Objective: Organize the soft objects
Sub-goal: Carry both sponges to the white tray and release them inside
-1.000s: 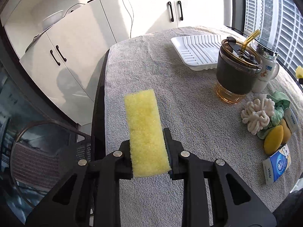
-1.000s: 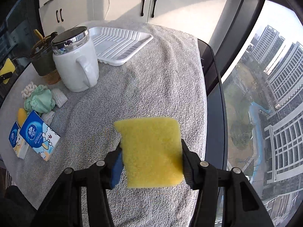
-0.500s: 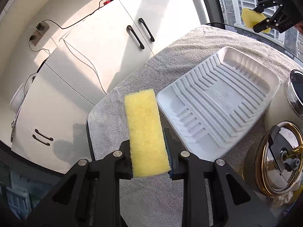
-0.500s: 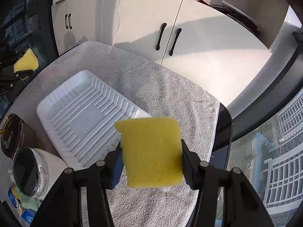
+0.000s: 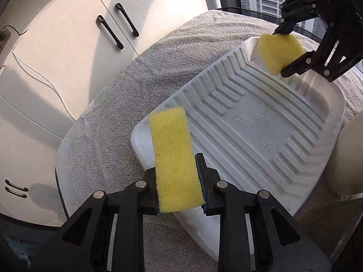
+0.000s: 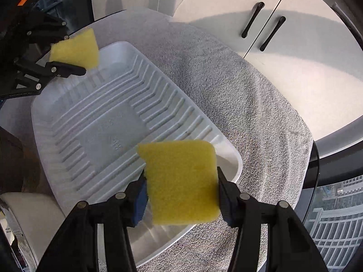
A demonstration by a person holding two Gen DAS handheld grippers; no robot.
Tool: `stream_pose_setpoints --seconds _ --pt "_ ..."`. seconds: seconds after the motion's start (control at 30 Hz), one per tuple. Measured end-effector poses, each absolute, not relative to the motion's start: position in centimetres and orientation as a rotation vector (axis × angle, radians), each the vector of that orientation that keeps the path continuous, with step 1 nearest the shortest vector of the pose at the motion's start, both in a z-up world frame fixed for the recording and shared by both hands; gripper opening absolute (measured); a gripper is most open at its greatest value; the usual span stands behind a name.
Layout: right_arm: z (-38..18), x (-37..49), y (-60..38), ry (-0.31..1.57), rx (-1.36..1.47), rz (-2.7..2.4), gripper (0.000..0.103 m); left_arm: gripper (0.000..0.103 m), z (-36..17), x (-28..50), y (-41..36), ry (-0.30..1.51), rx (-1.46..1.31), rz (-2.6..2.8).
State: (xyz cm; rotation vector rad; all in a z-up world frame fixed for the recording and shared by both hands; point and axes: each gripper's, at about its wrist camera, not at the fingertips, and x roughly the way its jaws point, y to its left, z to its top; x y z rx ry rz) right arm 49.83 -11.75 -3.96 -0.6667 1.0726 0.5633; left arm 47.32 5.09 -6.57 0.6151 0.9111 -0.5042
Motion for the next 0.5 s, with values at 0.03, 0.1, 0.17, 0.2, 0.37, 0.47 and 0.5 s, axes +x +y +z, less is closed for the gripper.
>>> stream_pose_setpoints --seconds 0.03,0.1,0.17,0.2,0.37,0.47,0.5 --pt "-4.4 49.6 -11.7 1.076 -0.673 0.574 0.056 0.023 -6.9 47.5 5.0 0.917 0.612 -0.508" --pt "-5.4 49.4 -11.1 1.083 -0.697 0.584 0.056 0.023 -7.5 47.6 4.7 0.920 0.606 -0.523" --pt "-6.2 49.4 -10.6 1.092 -0.707 0.592 0.056 0.023 -8.0 47.8 4.6 0.931 0.602 -0.526" --pt "-6.4 49.4 -10.5 1.092 -0.709 0.593 0.056 0.023 -8.2 47.8 4.5 0.935 0.603 -0.527" --pt "-6.6 49.7 -10.6 1.084 -0.683 0.594 0.057 0.026 -8.9 48.2 4.6 0.958 0.569 -0.522" --pt "-6.6 49.7 -10.7 1.074 -0.680 0.579 0.058 0.030 -9.1 48.2 4.9 0.964 0.545 -0.510" --pt "-6.6 49.6 -10.7 1.071 -0.675 0.578 0.060 0.033 -9.1 48.2 5.1 0.974 0.522 -0.518"
